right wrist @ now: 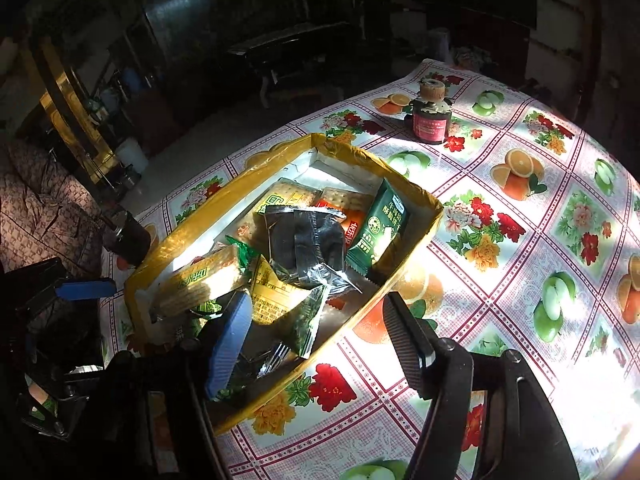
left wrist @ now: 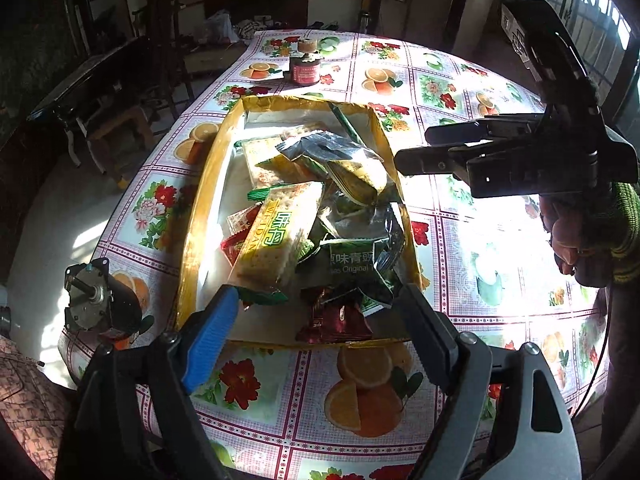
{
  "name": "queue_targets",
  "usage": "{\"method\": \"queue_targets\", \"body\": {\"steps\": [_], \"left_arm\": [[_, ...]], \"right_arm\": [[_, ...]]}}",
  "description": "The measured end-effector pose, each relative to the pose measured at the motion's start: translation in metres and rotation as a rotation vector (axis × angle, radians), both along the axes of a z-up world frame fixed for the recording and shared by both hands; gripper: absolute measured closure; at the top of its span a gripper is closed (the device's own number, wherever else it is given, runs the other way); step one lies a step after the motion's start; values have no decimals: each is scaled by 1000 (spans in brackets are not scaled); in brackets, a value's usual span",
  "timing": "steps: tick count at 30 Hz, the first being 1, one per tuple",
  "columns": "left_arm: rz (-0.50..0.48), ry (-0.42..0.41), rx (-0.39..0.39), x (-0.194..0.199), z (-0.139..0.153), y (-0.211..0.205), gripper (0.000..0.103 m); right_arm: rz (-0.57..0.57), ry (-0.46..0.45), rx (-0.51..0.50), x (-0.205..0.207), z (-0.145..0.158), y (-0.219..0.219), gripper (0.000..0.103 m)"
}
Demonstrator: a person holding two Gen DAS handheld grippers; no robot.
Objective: Organize snacks
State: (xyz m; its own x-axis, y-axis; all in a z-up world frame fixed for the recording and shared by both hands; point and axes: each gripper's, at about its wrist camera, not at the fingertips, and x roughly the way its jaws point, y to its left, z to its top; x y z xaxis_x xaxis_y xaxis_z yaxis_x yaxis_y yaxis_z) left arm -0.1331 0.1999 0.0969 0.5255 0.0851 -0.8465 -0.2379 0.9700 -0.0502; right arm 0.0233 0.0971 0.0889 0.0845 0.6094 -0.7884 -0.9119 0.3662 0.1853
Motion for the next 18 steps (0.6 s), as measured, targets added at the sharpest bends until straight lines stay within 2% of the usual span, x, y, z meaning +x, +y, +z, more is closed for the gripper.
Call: {"method": "queue_targets", "body": {"steps": [4, 8, 13, 18], "left_arm": [[-29, 4, 7, -15, 3, -14, 15], [-60, 17, 21, -32, 0, -30, 13], [-86, 50, 18, -49, -11, -46, 5], [-82, 87, 40, -60, -25, -55, 4]], "right_arm": [[120, -27, -48, -27, 1, -17, 32], [231, -58, -129, -49, -11, -31, 32], [304, -78, -177, -73, -27, -47, 32], [399, -103, -209, -99, -43, -47, 32]]}}
